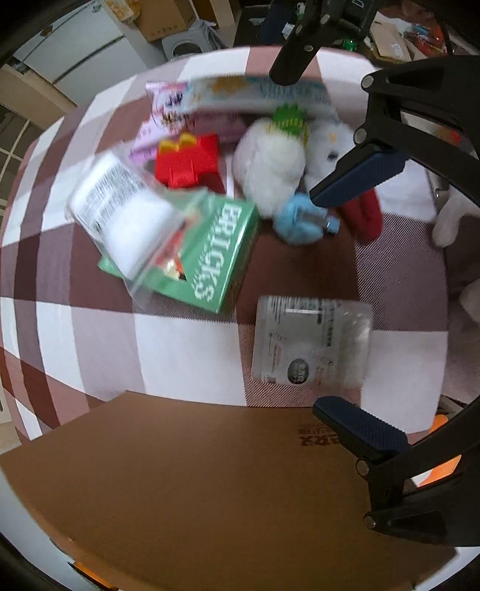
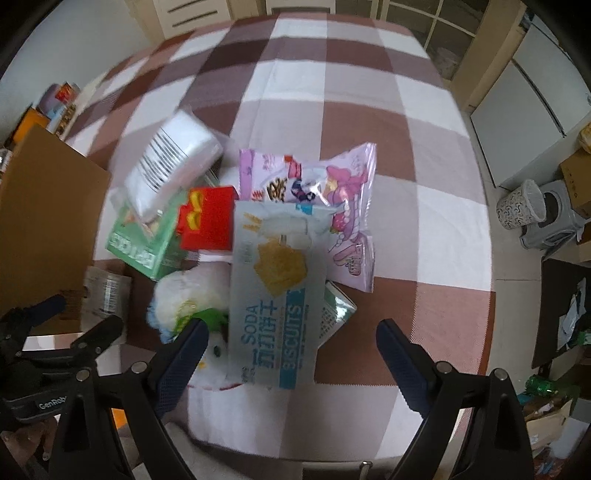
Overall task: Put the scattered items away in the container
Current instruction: 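Grasp the clear cotton-swab tub with the left tool while the right tool grasps the SODA biscuits pack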
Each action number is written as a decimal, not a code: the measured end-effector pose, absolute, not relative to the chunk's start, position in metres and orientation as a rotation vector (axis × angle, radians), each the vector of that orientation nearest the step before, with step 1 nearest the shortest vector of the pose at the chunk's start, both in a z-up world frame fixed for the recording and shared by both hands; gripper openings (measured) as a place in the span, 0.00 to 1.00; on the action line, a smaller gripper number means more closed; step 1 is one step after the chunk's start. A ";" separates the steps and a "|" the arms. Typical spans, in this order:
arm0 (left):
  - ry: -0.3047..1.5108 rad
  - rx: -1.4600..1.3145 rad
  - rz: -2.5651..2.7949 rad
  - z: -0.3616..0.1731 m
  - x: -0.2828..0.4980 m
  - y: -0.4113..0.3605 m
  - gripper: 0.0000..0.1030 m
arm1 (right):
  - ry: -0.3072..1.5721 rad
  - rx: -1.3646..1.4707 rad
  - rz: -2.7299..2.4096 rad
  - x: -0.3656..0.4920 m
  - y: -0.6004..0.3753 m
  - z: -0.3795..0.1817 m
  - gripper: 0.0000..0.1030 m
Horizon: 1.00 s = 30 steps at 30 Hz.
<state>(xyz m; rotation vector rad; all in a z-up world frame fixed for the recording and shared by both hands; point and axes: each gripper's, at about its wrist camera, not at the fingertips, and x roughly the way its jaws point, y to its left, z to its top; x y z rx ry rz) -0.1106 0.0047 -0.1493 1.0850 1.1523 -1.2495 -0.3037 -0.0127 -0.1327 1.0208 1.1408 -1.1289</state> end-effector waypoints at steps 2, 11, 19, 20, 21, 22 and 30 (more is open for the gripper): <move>1.147 1.091 -1.246 -0.158 -0.108 0.004 1.00 | 1.165 1.021 -1.134 -0.303 -0.015 -0.143 0.92; 1.122 1.128 -1.223 -0.193 -0.105 0.002 1.00 | 1.227 1.037 -1.144 -0.299 -0.020 -0.167 0.91; 1.130 1.130 -1.240 -0.209 -0.097 0.005 0.85 | 1.218 1.075 -1.154 -0.305 -0.016 -0.179 0.56; 1.149 1.112 -1.248 -0.209 -0.094 0.006 0.82 | 1.215 1.075 -1.155 -0.306 -0.015 -0.179 0.55; 1.155 1.103 -1.251 -0.209 -0.092 0.006 0.77 | 1.211 1.076 -1.157 -0.307 -0.014 -0.179 0.54; 1.146 1.101 -1.256 -0.207 -0.090 0.007 0.74 | 1.202 1.083 -1.159 -0.309 -0.013 -0.178 0.54; 1.201 1.092 -1.300 -0.205 -0.080 0.014 0.61 | 1.152 1.126 -1.161 -0.312 -0.002 -0.169 0.54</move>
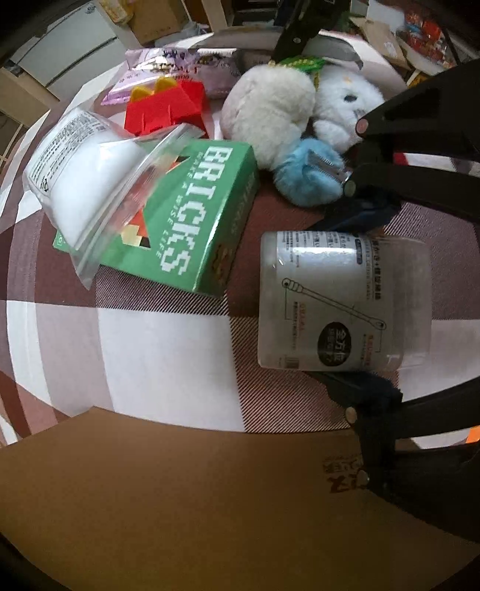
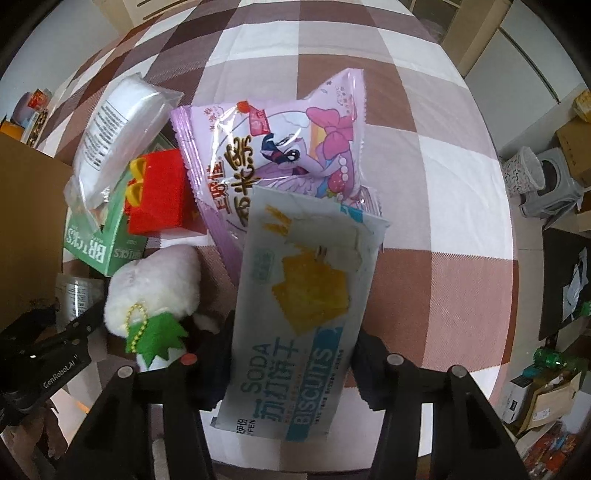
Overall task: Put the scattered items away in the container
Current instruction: 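Grasp the clear cotton-swab tub with the left tool while the right tool grasps the SODA biscuits pack, then carry the swab tub with the left tool while the right tool carries the biscuits over the box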
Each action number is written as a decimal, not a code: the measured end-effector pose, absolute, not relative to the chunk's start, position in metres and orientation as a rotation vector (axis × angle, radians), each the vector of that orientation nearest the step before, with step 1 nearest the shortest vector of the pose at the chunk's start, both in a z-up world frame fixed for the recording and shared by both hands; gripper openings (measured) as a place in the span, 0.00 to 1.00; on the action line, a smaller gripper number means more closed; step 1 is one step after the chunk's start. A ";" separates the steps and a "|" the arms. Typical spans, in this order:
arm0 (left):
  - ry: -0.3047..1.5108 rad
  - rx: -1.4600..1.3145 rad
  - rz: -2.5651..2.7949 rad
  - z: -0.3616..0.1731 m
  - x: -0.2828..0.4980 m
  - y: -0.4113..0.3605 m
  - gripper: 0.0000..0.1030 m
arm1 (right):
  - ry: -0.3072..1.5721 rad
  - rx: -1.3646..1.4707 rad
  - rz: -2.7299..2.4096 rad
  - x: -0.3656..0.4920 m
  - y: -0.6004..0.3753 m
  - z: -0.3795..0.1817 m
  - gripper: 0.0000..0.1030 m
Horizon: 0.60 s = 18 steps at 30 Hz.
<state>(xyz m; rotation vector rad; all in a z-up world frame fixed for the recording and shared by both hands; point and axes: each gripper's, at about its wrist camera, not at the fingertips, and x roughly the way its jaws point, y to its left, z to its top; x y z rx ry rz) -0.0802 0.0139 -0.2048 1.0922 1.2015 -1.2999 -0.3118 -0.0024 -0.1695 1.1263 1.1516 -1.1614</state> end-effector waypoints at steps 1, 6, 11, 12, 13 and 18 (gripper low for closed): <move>1.204 1.097 -1.304 -0.204 -0.080 0.016 0.61 | 1.146 1.129 -1.165 -0.312 -0.001 -0.167 0.54; 1.179 1.119 -1.346 -0.186 -0.085 0.024 0.61 | 1.122 1.150 -1.177 -0.316 0.006 -0.154 0.54; 1.175 1.115 -1.398 -0.156 -0.091 0.031 0.61 | 1.105 1.141 -1.189 -0.319 0.009 -0.134 0.54; 1.175 1.113 -1.408 -0.147 -0.094 0.031 0.61 | 1.101 1.139 -1.190 -0.321 0.004 -0.128 0.54; 1.175 1.111 -1.418 -0.139 -0.096 0.033 0.61 | 1.094 1.135 -1.188 -0.329 0.000 -0.127 0.54; 1.163 1.093 -1.466 -0.093 -0.115 0.025 0.61 | 1.078 1.114 -1.184 -0.313 0.008 -0.107 0.54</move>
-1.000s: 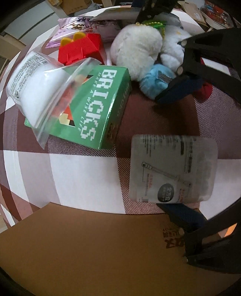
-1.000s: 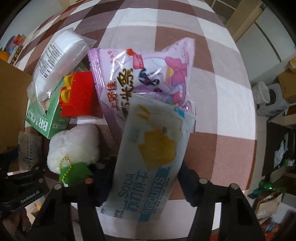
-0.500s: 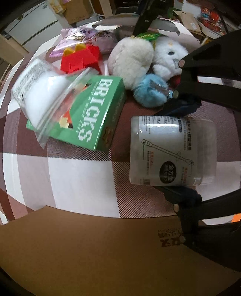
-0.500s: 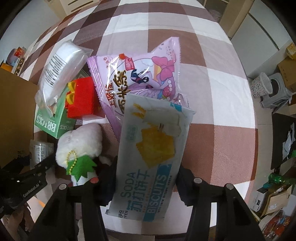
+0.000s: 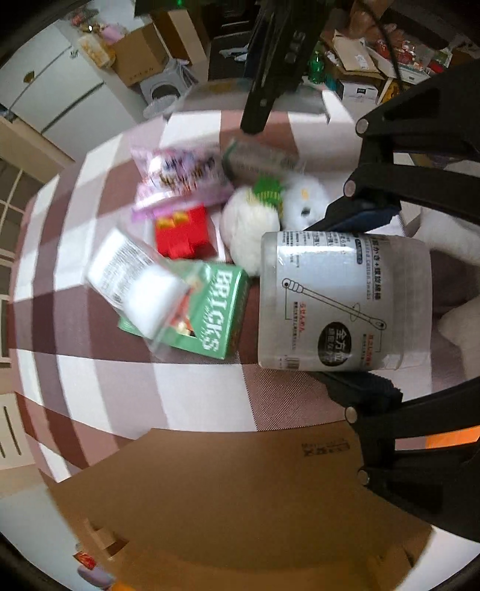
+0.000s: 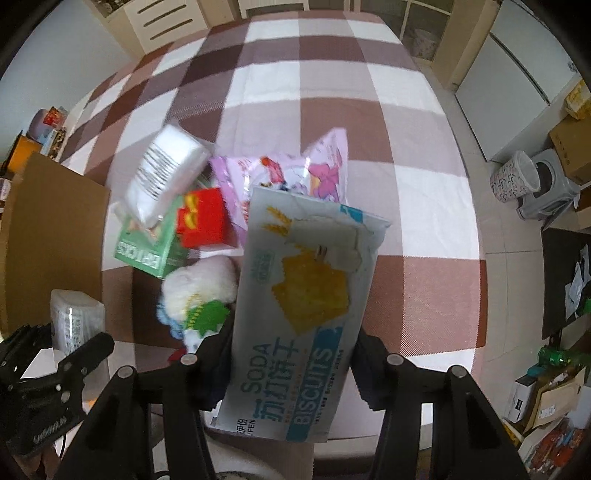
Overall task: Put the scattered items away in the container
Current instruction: 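Carry the swab tub with the left tool while the right tool carries the biscuits over the box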
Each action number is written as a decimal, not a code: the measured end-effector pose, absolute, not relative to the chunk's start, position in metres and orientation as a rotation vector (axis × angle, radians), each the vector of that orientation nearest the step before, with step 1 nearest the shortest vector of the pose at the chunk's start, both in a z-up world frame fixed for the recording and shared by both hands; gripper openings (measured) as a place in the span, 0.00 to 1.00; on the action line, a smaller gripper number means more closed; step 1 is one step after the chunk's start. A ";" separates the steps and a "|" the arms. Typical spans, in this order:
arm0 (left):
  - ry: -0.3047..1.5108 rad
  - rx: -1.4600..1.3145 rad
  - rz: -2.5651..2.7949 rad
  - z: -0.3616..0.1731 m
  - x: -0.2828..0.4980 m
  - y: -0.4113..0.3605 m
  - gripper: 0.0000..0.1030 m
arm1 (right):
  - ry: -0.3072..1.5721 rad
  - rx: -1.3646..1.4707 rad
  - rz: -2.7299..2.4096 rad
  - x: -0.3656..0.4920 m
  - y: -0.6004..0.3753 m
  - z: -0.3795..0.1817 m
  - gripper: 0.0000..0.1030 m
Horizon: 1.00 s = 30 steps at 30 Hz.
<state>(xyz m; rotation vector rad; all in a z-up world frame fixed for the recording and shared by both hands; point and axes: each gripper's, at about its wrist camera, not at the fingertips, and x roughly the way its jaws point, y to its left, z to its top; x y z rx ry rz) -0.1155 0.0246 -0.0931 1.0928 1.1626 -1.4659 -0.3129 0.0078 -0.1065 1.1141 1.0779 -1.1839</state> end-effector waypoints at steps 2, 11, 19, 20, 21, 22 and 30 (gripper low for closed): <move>1.164 1.075 -1.480 -0.079 -0.115 0.019 0.61 | 1.074 1.098 -1.179 -0.309 0.002 -0.099 0.54; 1.118 1.022 -1.492 -0.021 -0.094 0.035 0.61 | 1.069 0.990 -1.098 -0.264 0.004 -0.055 0.54; 1.106 0.957 -1.445 0.011 -0.049 0.041 0.61 | 1.075 0.893 -1.001 -0.199 0.004 -0.024 0.54; 1.106 0.950 -1.440 0.013 -0.043 0.042 0.61 | 1.075 0.887 -0.992 -0.193 0.004 -0.020 0.54; 1.109 0.940 -1.435 0.016 -0.036 0.042 0.61 | 1.075 0.879 -0.984 -0.186 0.004 -0.018 0.54; 1.112 0.930 -1.429 0.018 -0.029 0.042 0.61 | 1.077 0.867 -0.970 -0.176 0.003 -0.014 0.54; 1.107 0.883 -1.380 0.034 0.020 0.044 0.61 | 1.079 0.778 -0.909 -0.117 -0.003 0.009 0.54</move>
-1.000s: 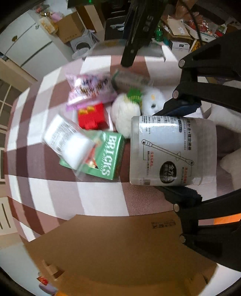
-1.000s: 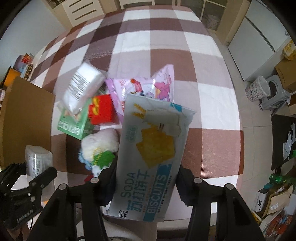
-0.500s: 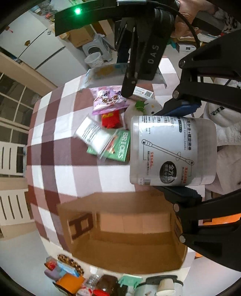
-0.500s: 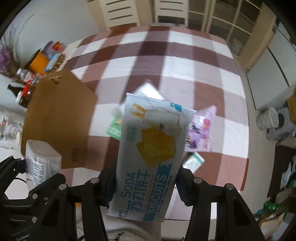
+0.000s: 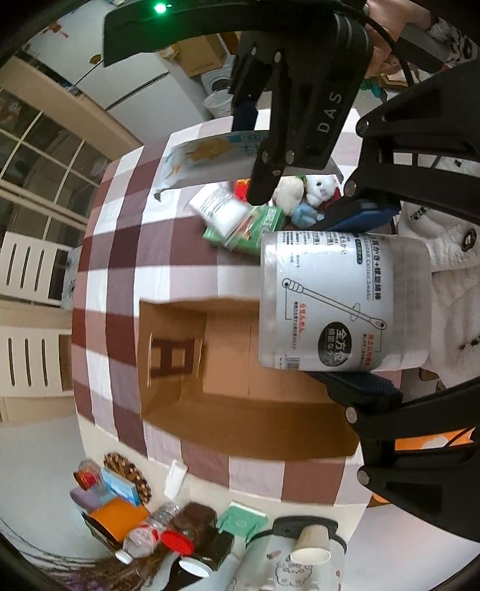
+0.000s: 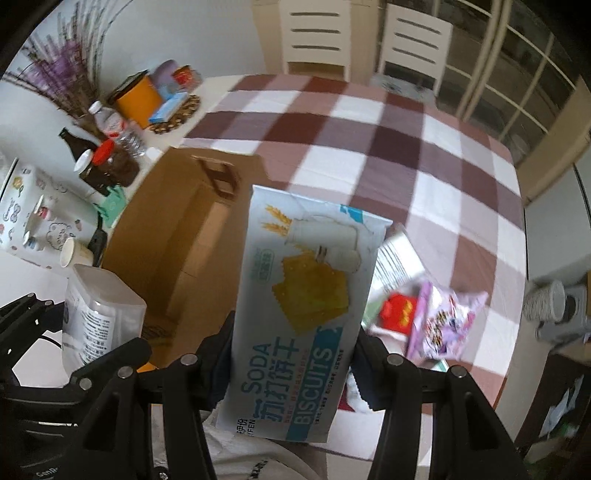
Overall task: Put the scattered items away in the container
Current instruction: 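Carry the swab tub with the left tool while the right tool carries the biscuits over the box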
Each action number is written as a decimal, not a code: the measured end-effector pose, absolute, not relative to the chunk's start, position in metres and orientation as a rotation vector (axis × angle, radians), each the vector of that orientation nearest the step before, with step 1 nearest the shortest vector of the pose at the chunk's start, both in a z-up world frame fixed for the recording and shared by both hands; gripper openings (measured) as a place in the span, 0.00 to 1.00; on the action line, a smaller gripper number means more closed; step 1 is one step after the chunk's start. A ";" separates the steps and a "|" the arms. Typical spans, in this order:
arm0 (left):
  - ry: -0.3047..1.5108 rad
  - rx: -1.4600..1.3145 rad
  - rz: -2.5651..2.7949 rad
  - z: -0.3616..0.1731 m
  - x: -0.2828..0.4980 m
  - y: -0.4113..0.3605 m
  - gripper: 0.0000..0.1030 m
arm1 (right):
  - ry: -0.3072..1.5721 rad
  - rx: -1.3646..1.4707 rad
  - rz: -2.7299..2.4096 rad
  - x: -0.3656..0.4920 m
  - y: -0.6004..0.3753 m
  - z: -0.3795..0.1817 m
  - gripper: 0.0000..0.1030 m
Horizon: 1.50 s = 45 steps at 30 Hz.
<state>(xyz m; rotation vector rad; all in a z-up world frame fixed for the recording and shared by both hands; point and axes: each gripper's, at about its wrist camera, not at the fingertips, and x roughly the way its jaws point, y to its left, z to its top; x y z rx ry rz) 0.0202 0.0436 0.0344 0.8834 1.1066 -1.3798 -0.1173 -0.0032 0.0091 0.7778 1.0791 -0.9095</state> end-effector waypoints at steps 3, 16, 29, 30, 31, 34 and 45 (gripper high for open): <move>1.102 0.867 -1.358 0.039 0.037 0.044 0.61 | 1.080 0.749 -0.891 -0.098 -0.008 0.016 0.54; 1.135 0.818 -1.292 0.039 0.090 0.038 0.61 | 1.077 0.700 -0.834 -0.041 -0.021 0.031 0.54; 1.158 0.794 -1.257 0.034 0.117 0.030 0.61 | 1.081 0.692 -0.797 -0.010 -0.034 0.031 0.54; 1.159 0.792 -1.253 0.033 0.119 0.030 0.61 | 1.082 0.692 -0.794 -0.008 -0.035 0.031 0.54; 1.161 0.791 -1.249 0.033 0.120 0.029 0.61 | 1.083 0.691 -0.791 -0.007 -0.036 0.030 0.54; 1.168 0.786 -1.239 0.031 0.124 0.025 0.61 | 1.085 0.691 -0.782 -0.002 -0.039 0.030 0.54; 1.214 0.784 -1.216 0.015 0.133 0.018 0.61 | 1.111 0.724 -0.754 0.010 -0.052 0.015 0.54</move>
